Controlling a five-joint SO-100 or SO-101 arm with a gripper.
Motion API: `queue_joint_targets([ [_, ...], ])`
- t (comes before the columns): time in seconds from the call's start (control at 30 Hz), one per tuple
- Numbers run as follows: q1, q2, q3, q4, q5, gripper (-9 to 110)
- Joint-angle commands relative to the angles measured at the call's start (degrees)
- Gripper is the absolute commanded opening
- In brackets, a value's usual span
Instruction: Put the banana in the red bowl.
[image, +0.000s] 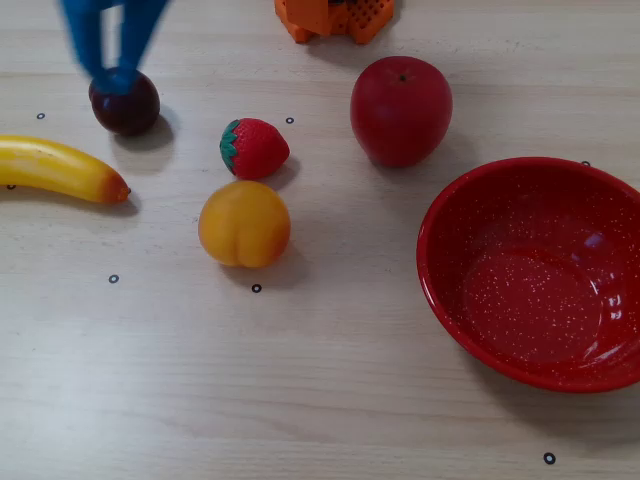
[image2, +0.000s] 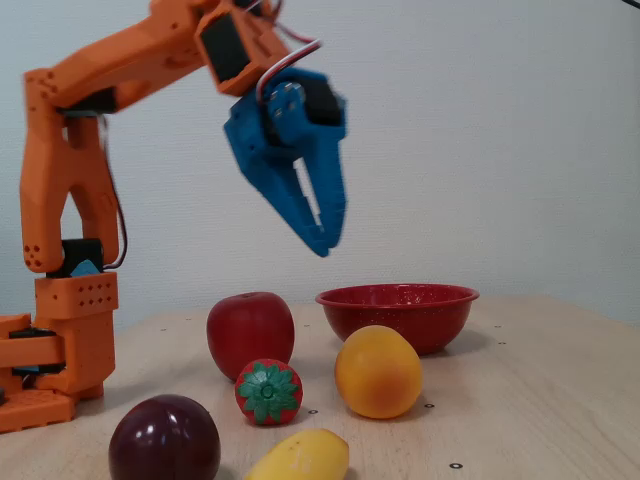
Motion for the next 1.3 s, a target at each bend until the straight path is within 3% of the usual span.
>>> queue_joint_targets([
  [0.0, -3.1, -2.5, -13.8, 2.7, 5.4, 0],
  [0.3, -13.3, -12.1, -21.1, 1.6, 26.3, 2],
  [0.53, -22.4, -18.5, -26.8, 6.5, 43.5, 17],
  [0.77, -27.6, -24.1, -30.8, 10.3, 56.1, 41],
  [0.87, -28.7, -26.0, -31.3, 14.1, 64.7, 45],
  [1.27, -24.9, -39.2, -35.6, 8.0, 69.4, 44],
])
